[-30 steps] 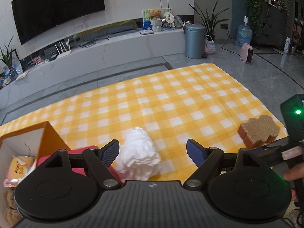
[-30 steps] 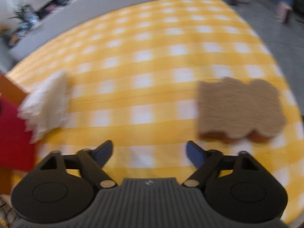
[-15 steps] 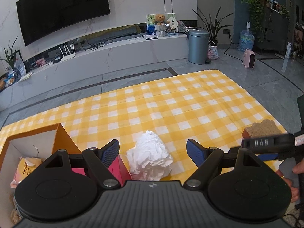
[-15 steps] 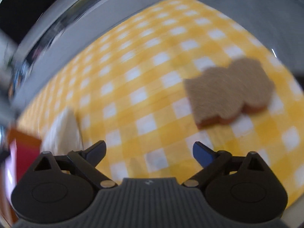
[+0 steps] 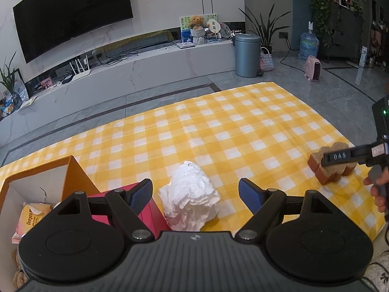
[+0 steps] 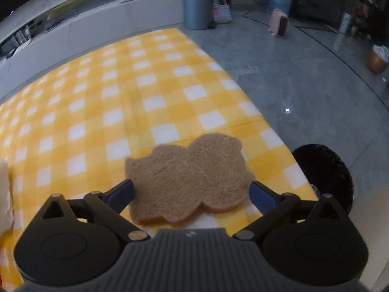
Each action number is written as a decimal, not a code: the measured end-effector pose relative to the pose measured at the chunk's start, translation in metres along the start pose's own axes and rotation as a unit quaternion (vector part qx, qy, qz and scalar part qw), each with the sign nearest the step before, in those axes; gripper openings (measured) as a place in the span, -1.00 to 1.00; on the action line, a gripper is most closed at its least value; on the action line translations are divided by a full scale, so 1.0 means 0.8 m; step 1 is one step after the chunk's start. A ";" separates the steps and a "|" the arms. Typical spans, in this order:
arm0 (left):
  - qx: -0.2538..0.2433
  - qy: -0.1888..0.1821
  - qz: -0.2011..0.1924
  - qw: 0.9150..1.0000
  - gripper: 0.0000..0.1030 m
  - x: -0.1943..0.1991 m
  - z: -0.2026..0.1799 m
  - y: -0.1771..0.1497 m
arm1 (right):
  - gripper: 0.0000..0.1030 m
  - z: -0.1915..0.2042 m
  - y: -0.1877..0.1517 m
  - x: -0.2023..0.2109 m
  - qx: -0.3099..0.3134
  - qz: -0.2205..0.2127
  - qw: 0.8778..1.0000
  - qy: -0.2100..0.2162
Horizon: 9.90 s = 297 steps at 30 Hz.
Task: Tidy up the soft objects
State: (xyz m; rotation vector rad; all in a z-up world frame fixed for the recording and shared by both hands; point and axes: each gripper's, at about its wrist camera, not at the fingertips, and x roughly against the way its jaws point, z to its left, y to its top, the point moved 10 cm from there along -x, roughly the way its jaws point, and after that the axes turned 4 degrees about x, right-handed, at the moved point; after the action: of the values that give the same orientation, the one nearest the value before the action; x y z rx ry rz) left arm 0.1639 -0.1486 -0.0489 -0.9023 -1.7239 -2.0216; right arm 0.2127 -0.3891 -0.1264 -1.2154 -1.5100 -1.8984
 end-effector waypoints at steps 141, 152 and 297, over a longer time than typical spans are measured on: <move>-0.041 -0.018 0.115 0.992 -0.62 -0.071 -0.034 -0.024 | 0.37 0.075 -0.003 0.148 0.059 -0.156 0.972 0.167; 0.008 -0.080 0.049 0.996 -0.62 0.008 -0.001 -0.049 | 0.37 0.133 -0.029 0.142 0.123 -0.126 0.967 0.185; 0.107 0.105 -0.103 0.983 0.95 0.078 0.143 -0.100 | 0.95 0.319 -0.144 0.244 0.235 -0.199 0.922 0.233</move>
State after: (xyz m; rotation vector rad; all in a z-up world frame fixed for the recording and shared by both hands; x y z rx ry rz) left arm 0.0963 -0.0121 -0.0609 -0.4428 -1.9314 -1.9253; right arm 0.1156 -0.0786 -0.0224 -0.2289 -1.8681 -1.7268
